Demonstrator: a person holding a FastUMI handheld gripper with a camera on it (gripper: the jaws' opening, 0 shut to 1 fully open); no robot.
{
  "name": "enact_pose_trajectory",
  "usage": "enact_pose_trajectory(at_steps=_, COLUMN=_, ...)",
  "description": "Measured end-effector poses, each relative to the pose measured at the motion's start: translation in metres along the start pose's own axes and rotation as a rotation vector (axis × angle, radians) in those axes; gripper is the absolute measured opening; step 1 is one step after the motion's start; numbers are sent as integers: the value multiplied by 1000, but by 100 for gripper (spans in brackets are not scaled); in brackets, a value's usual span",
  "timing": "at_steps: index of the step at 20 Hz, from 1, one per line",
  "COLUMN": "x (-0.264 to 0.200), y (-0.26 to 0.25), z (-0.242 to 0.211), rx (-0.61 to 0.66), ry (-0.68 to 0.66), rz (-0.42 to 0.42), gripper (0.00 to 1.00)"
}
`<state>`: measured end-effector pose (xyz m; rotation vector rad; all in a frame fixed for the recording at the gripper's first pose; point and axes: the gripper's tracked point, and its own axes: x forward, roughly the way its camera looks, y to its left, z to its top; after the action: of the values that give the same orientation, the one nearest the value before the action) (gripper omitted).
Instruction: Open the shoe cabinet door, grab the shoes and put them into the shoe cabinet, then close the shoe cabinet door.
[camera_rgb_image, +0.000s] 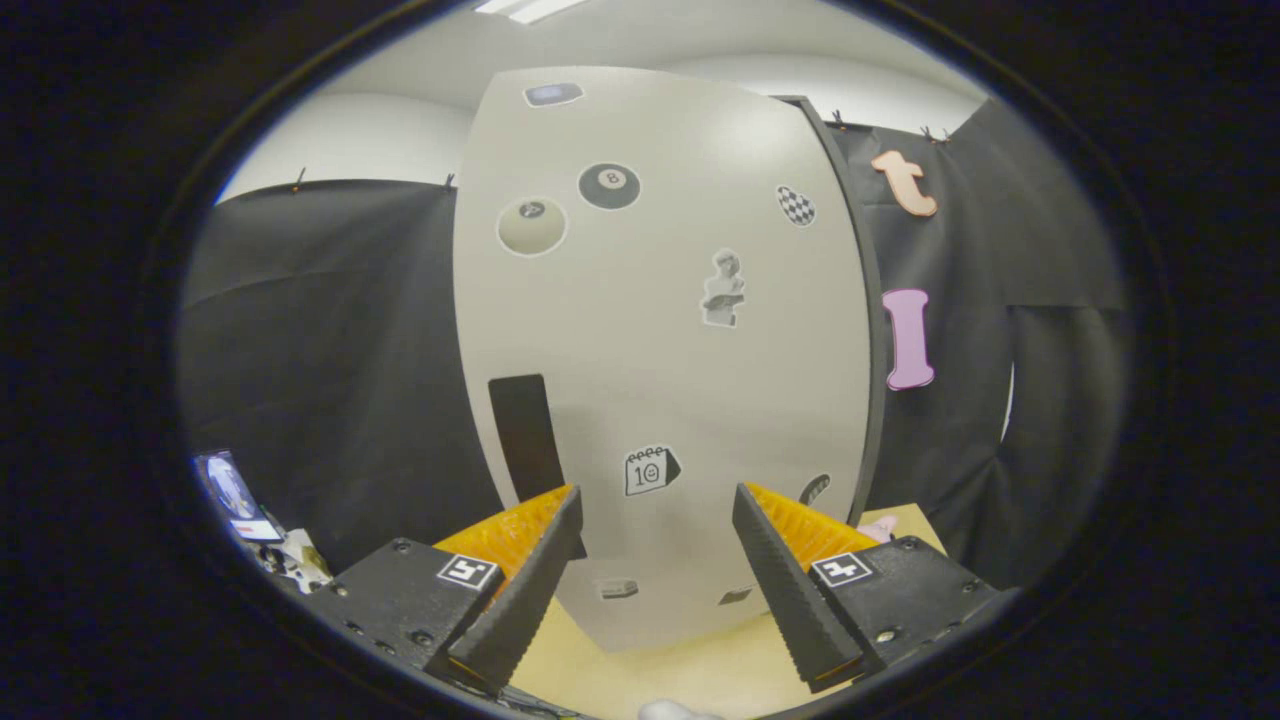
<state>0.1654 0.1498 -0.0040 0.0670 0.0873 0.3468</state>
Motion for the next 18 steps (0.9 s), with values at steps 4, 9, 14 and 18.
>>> enact_pose_trajectory(at_steps=4, x=-11, y=4, z=-1, rx=-42, ry=-6, rz=-29, gripper=99)
enact_pose_trajectory(at_steps=9, x=-45, y=-1, z=-2, rx=-47, ry=-22, rz=-93, gripper=99)
enact_pose_trajectory(at_steps=14, x=-92, y=-17, z=-5, rx=-47, ry=-49, rz=-183, gripper=99)
enact_pose_trajectory(at_steps=18, x=-131, y=-30, z=-1, rx=-49, ry=-83, rz=-249, gripper=99)
